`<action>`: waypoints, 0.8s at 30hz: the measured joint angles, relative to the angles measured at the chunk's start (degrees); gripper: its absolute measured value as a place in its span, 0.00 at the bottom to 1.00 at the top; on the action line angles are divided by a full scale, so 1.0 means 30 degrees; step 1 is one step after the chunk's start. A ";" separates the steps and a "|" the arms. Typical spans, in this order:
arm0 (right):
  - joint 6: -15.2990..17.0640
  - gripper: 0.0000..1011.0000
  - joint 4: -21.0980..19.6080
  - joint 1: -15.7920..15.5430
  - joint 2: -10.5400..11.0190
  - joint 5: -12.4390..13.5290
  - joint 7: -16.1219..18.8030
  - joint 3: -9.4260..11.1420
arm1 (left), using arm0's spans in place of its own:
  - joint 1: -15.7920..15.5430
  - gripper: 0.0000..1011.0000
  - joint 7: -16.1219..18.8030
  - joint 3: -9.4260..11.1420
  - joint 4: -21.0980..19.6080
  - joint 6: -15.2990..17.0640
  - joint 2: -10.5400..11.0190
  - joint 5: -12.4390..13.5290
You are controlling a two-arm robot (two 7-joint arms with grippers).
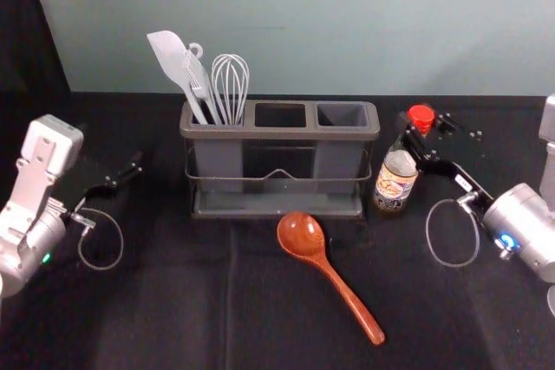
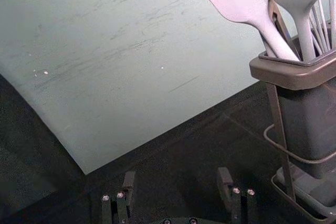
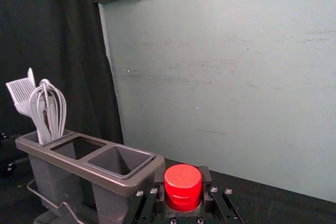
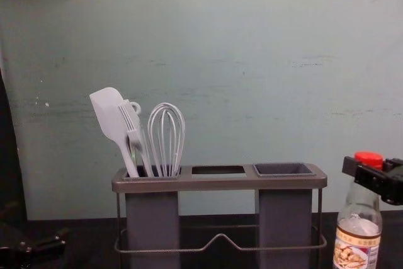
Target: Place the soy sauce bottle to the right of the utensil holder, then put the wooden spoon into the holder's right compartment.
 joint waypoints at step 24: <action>-0.0610 0.56 0.1318 0.0782 -0.0374 -0.0482 0.0148 -0.0386 | 0.0000 0.99 0.0000 -0.0001 -0.0001 -0.0001 0.0000 0.0000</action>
